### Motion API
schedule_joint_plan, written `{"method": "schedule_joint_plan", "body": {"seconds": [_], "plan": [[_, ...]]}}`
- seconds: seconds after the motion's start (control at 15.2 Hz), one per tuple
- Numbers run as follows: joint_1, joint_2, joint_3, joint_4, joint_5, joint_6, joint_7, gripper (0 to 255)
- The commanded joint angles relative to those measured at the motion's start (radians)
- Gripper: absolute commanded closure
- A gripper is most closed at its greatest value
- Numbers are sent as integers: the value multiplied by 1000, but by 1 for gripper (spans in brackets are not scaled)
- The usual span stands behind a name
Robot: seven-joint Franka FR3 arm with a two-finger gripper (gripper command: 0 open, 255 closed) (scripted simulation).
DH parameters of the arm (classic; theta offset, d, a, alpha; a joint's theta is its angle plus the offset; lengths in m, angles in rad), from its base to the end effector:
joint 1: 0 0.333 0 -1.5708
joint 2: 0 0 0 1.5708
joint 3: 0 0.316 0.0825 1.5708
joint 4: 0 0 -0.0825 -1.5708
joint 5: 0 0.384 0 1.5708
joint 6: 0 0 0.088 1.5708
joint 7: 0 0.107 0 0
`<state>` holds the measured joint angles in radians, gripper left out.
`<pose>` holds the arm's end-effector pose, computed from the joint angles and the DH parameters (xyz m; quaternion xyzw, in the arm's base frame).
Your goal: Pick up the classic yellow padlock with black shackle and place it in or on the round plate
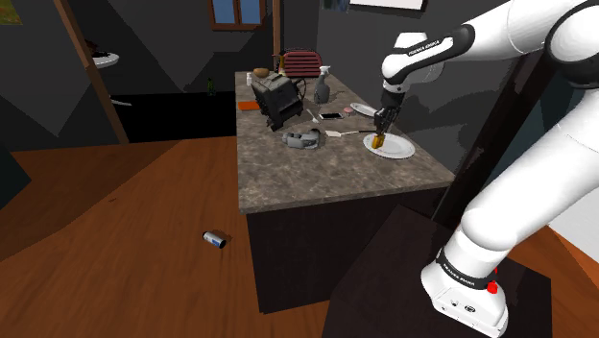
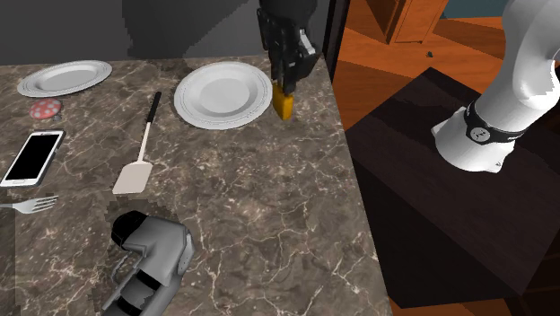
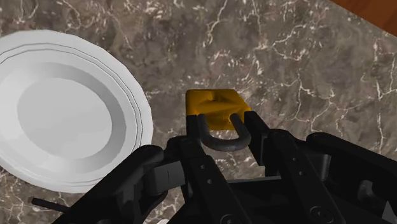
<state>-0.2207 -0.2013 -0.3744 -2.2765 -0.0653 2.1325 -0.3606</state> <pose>0.4012 -0.2802 0.4369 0.9949 -0.0976 0.0239 0.0026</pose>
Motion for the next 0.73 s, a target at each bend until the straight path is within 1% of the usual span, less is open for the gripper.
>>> {"method": "schedule_joint_plan", "body": {"seconds": [0.0,0.33,0.66], "plan": [[-10,52,-29,60,18,-10,-54,255],[-47,196,-95,228,89,-47,-194,255],[-110,362,-137,430,183,-108,-330,255]]}}
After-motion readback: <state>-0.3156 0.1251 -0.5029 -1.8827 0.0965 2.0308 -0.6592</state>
